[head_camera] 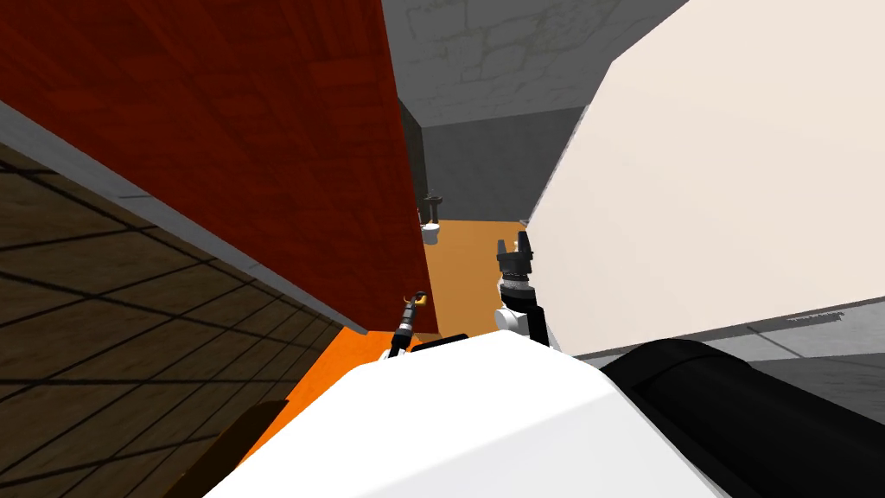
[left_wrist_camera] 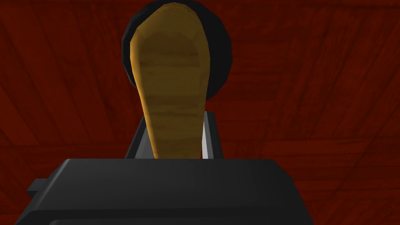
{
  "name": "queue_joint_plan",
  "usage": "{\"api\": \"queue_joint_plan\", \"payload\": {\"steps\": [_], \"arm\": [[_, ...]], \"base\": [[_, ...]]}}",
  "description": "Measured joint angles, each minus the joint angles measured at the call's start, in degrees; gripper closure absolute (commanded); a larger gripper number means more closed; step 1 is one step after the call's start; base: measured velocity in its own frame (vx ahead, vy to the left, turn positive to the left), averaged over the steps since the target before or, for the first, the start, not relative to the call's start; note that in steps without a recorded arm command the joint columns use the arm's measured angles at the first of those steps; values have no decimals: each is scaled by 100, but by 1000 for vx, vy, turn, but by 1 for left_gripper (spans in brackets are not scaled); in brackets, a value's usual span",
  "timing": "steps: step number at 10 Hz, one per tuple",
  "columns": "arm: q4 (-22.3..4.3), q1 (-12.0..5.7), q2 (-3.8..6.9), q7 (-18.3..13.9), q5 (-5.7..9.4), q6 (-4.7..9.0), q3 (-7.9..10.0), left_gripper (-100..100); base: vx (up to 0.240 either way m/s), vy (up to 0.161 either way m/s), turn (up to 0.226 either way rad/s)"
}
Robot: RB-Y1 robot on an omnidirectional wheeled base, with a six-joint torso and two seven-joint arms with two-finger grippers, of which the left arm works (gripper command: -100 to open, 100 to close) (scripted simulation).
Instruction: Push the door open
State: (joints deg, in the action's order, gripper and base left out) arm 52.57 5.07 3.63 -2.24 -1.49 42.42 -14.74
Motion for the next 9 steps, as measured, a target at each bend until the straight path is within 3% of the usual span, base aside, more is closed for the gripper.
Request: {"api": "queue_joint_plan", "payload": {"steps": [2,3,5,8,9], "arm": [[87,-16,73,-7,53,-93,115,100],[-47,-102,52,15,86,-46,203,100],[92,5,61,79,130,-112,330,100],[-66,-113,11,166,209,-73,544,100],[-292,-246,4,177,249,25,635,100]], "base": [[141,-116,60],[160,-139,87],[139,-107,60],[128,-102,58],[117,-80,36]]}}
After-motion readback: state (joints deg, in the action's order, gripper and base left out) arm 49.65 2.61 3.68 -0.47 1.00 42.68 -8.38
